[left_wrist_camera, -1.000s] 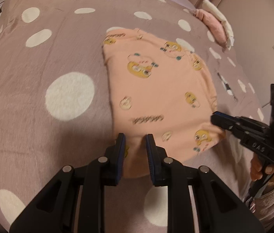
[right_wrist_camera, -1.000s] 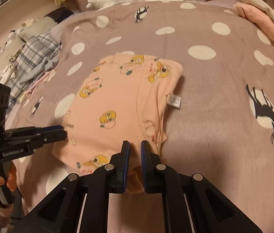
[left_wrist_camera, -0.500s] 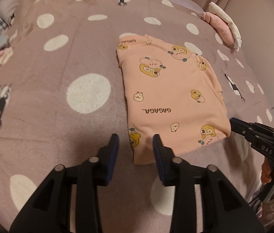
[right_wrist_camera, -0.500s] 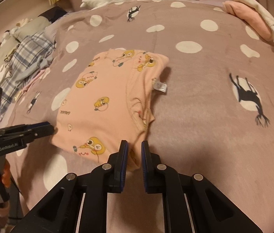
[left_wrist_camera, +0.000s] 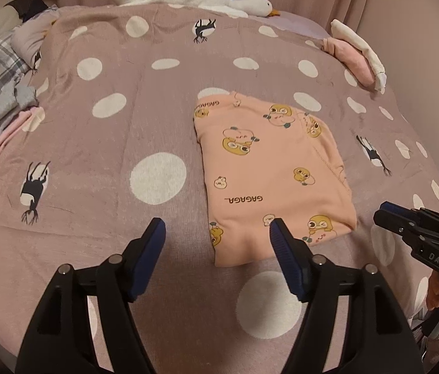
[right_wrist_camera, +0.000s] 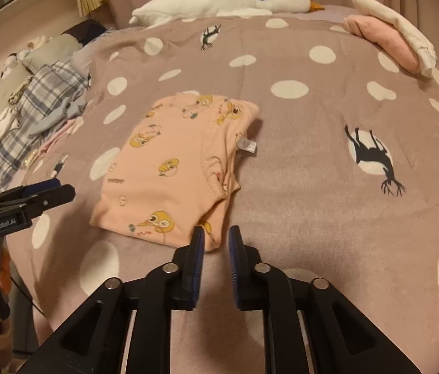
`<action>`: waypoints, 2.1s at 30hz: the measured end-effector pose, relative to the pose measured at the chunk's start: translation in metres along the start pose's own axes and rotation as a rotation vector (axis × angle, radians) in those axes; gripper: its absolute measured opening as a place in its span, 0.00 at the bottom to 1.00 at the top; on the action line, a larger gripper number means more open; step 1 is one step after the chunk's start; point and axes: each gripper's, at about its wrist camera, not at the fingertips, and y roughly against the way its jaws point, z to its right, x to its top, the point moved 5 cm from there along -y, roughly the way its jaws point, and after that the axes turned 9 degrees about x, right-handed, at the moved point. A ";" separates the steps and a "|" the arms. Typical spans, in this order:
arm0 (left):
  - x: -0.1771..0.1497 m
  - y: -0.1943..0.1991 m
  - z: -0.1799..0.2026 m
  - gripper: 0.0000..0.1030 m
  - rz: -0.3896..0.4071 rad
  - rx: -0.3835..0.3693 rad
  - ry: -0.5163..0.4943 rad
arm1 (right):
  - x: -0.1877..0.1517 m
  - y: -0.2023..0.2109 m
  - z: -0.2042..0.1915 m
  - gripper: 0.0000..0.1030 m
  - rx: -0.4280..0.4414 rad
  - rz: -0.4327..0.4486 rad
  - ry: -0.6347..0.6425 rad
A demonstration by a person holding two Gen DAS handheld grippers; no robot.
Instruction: Fold small clothes
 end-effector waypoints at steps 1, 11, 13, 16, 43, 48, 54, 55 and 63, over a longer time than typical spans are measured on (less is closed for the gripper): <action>0.001 0.002 0.001 0.68 0.006 0.001 -0.001 | 0.001 0.003 -0.003 0.25 0.007 0.009 0.004; 0.007 0.022 0.002 0.82 0.045 0.007 0.016 | 0.011 0.022 -0.023 0.51 0.006 0.073 0.038; 0.008 0.024 0.003 0.82 0.049 0.009 0.019 | 0.012 0.025 -0.026 0.52 0.006 0.081 0.044; 0.009 0.027 0.002 0.85 0.052 0.010 0.029 | 0.015 0.027 -0.028 0.55 -0.001 0.090 0.046; 0.016 0.053 -0.015 0.99 0.057 0.108 0.123 | 0.028 0.042 -0.042 0.99 -0.076 0.147 0.023; 0.013 0.055 -0.011 0.99 0.024 0.073 0.131 | 0.030 0.046 -0.048 0.99 -0.092 0.154 0.032; 0.005 0.049 -0.007 0.99 -0.009 0.117 0.096 | 0.024 0.028 -0.048 0.99 -0.128 0.092 0.032; 0.003 0.047 -0.006 0.99 -0.019 0.126 0.088 | 0.022 0.025 -0.049 0.99 -0.130 0.084 0.032; -0.006 0.041 -0.010 0.99 -0.063 0.150 0.081 | 0.017 0.021 -0.054 0.99 -0.135 0.059 0.046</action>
